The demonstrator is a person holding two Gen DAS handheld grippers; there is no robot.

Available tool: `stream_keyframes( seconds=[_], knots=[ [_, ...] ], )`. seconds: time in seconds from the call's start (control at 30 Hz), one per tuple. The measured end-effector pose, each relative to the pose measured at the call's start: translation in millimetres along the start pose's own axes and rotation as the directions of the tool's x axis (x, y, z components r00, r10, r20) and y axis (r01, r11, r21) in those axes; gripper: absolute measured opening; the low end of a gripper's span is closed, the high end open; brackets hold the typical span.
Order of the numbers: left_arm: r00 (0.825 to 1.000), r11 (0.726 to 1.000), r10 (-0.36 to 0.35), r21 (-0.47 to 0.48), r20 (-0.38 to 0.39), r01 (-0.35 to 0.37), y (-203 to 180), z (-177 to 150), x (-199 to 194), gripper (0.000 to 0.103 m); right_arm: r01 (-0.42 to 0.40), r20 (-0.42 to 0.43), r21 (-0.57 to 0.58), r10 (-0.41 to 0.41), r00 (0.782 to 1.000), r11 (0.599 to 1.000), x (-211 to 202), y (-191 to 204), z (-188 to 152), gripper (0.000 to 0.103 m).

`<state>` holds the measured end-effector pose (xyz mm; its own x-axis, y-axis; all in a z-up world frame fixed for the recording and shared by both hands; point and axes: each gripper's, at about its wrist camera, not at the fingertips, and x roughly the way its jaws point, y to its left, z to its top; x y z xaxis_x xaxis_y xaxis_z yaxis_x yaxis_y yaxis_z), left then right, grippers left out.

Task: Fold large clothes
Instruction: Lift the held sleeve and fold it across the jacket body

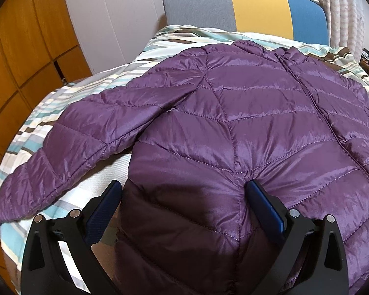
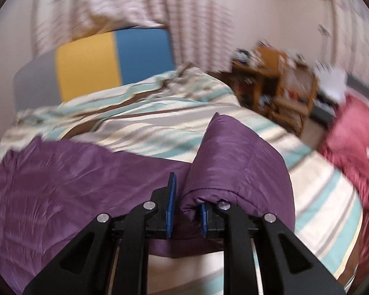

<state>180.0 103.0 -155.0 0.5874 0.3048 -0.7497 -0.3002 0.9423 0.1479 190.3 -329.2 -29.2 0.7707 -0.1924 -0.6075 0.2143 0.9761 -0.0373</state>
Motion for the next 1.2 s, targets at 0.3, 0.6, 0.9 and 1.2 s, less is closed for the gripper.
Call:
stream_keyframes(
  seconds=[0.3, 0.6, 0.9, 1.2],
  knots=[
    [0.999, 0.999, -0.039, -0.032, -0.009, 0.039, 6, -1, 2, 0.1, -0.064, 0.017, -0.473, 0.082, 0.997, 0.879, 4, 149, -25, 0.016],
    [0.997, 0.996, -0.072, -0.06, -0.016, 0.071, 10, -2, 5, 0.1, 0.137, 0.133, -0.839, -0.046, 0.99, 0.526, 47, 239, -105, 0.012],
    [0.998, 0.996, -0.067, -0.059, -0.014, 0.067, 10, -2, 3, 0.1, 0.343, 0.369, -0.87, 0.007, 0.929, 0.355, 50, 254, -127, 0.01],
    [0.998, 0.994, -0.065, -0.089, -0.022, 0.062, 16, 6, -7, 0.1, 0.414, 0.461, -0.87, 0.141, 0.876, 0.268, 42, 263, -134, 0.011]
  ],
)
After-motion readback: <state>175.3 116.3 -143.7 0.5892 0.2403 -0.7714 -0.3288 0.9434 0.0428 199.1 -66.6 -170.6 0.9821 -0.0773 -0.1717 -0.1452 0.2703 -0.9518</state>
